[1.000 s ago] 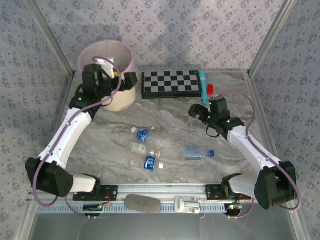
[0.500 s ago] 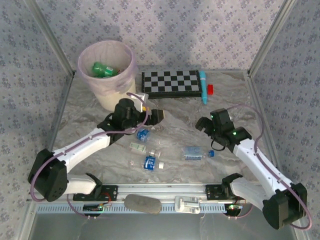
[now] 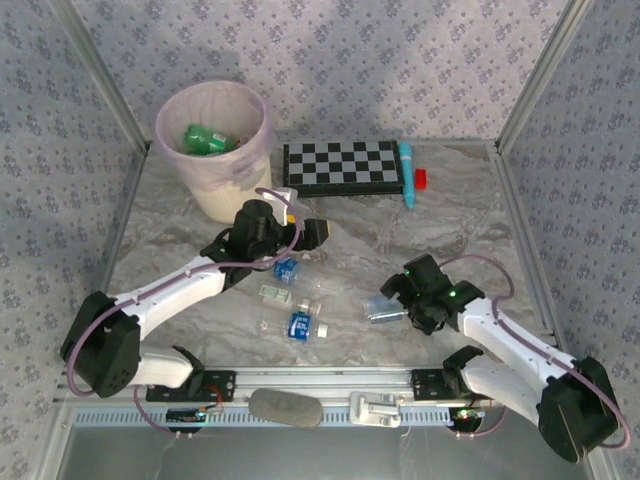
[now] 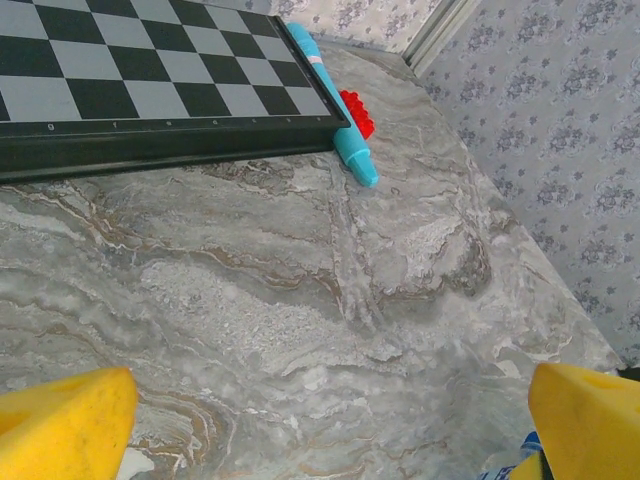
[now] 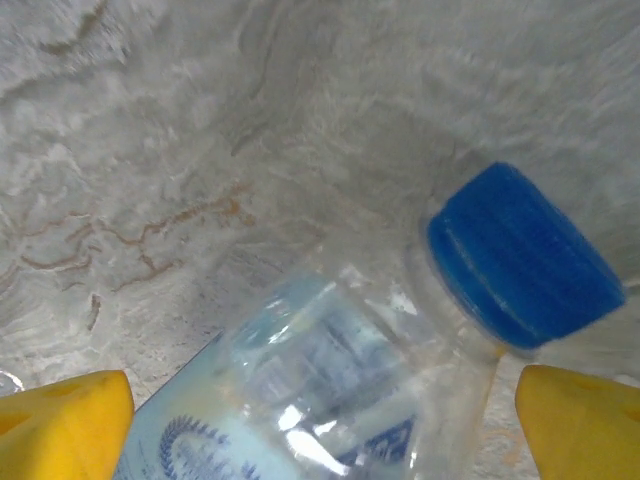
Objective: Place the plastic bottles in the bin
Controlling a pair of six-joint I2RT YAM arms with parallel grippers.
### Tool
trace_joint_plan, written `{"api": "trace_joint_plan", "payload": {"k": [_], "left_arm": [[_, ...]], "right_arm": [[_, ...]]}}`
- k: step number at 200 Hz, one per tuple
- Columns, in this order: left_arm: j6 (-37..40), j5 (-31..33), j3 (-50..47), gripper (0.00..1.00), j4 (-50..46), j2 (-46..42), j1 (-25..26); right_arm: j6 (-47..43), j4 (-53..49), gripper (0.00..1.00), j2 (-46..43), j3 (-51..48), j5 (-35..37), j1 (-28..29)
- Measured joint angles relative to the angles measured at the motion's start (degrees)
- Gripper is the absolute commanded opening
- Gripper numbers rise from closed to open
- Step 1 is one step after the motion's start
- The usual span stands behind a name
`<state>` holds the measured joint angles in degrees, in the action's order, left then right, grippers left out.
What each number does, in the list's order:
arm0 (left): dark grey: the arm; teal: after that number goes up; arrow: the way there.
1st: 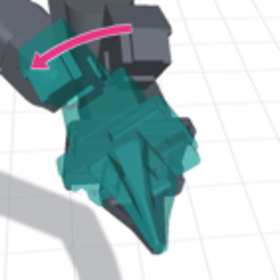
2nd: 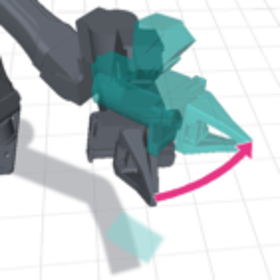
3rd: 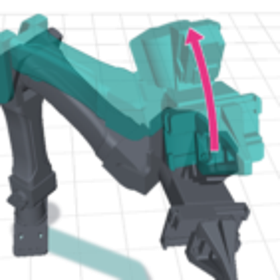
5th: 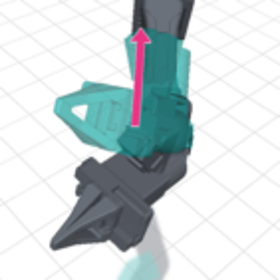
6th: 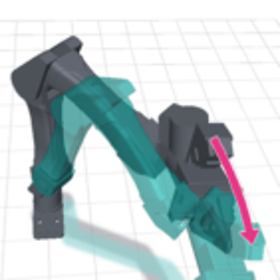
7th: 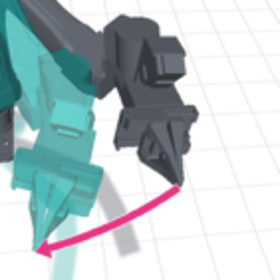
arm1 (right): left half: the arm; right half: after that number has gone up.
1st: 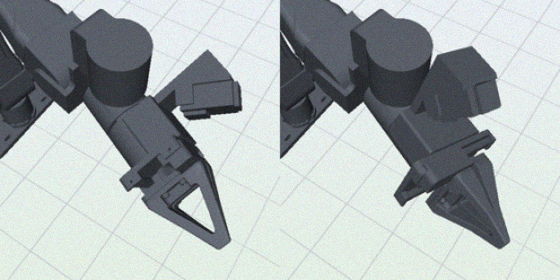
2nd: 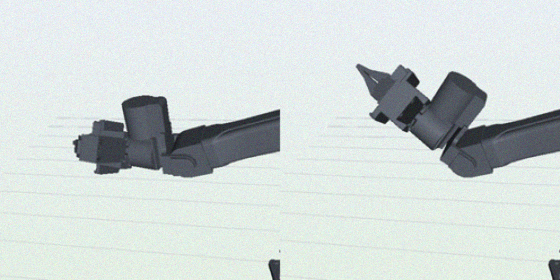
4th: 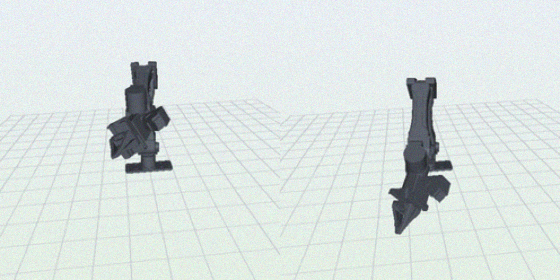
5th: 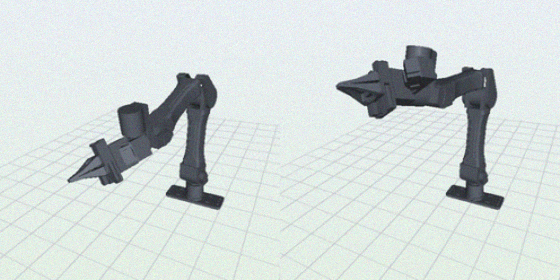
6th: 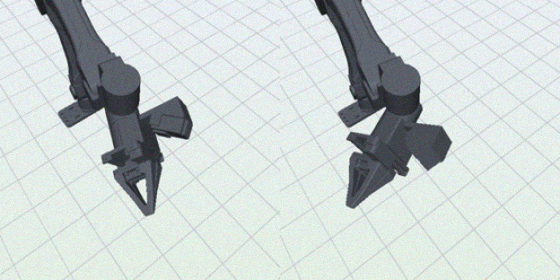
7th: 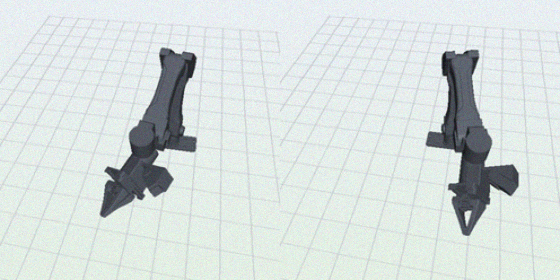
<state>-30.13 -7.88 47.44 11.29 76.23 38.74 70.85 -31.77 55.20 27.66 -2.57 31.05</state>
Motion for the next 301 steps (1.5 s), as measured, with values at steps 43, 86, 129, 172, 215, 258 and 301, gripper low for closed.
{"api": "trace_joint_plan", "payload": {"k": [43,86,129,172,215,258,301], "left_arm": [[0.0,0.9,-1.0,1.0,-0.1,0.0,0.0],[0.0,2.0,-1.8,1.0,-0.8,-0.4,0.0],[0.0,2.9,-1.9,1.0,-1.1,-0.9,0.0],[0.0,3.7,-2.4,1.0,-1.3,-1.6,0.0],[0.0,4.3,-2.5,1.0,-1.6,-1.7,0.0],[-0.5,2.1,-2.5,1.0,-1.5,-1.5,0.0],[-1.8,-4.9,-1.6,1.0,1.0,1.7,-0.1]], "right_arm": [[2.5,7.4,1.0,4.1,-0.1,-0.7,1.0],[3.1,12.9,0.95,9.0,-0.3,-0.9,1.0],[2.4,12.0,0.77,11.8,0.0,-0.6,1.0],[1.7,10.6,0.62,12.1,0.5,-0.2,1.0],[-1.7,9.5,0.56,12.9,2.3,-1.6,-0.1],[-10.9,17.5,0.53,16.3,10.3,-5.0,-3.2],[-17.7,27.1,0.52,19.6,18.3,-9.1,-4.7]]}}
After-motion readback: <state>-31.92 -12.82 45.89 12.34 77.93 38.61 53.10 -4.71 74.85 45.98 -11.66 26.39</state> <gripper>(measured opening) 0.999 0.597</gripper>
